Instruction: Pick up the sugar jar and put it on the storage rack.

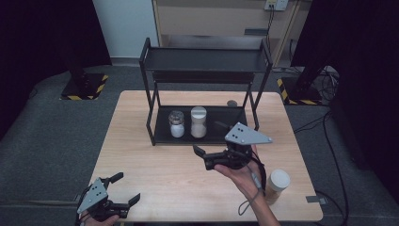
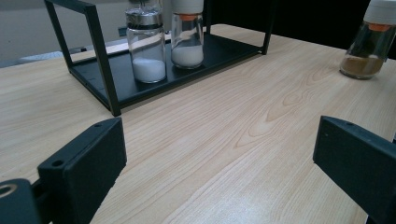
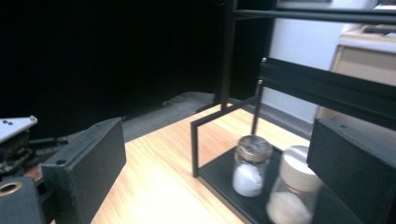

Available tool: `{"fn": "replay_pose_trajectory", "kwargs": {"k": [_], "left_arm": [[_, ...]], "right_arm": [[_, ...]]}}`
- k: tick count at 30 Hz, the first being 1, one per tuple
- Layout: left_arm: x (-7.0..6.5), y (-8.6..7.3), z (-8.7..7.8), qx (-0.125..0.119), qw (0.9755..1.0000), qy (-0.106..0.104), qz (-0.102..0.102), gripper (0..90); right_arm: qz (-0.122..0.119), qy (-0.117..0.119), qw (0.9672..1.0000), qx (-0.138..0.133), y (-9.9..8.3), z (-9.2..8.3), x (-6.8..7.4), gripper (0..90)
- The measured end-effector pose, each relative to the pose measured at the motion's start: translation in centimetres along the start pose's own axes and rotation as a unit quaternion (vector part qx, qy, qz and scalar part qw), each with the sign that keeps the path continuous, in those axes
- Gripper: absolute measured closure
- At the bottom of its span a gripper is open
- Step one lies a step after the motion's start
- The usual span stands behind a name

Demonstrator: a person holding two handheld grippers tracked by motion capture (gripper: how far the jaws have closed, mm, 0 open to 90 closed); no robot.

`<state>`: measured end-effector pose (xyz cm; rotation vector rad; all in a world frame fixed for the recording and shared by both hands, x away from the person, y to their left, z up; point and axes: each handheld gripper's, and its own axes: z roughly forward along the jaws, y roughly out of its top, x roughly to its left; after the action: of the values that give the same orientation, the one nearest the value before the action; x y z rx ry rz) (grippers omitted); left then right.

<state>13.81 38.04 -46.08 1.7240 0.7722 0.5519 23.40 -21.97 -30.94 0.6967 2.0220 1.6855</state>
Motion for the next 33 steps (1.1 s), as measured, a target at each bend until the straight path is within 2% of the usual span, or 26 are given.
{"fn": "replay_pose_trajectory", "kwargs": {"k": [7,13,27,33], "left_arm": [[0.0,0.0,0.0,0.0,1.0,0.0,0.0,1.5],[0.0,0.0,0.0,-0.001,1.0,0.0,-0.001,1.5],[0.0,0.0,0.0,-0.001,1.0,0.0,0.001,1.3],[0.0,0.0,0.0,-0.003,1.0,-0.003,0.002,1.2]], "right_arm": [[0.001,-0.012,0.9999,-0.007,-1.6,-3.1,0.7,5.0],[-0.003,-0.022,0.9997,-0.007,-3.1,-5.8,0.8,4.6],[-0.009,-0.076,0.997,-0.002,-6.5,-11.7,1.5,3.8],[-0.003,-0.095,0.9955,-0.004,-8.4,-14.0,1.4,3.8]]}}
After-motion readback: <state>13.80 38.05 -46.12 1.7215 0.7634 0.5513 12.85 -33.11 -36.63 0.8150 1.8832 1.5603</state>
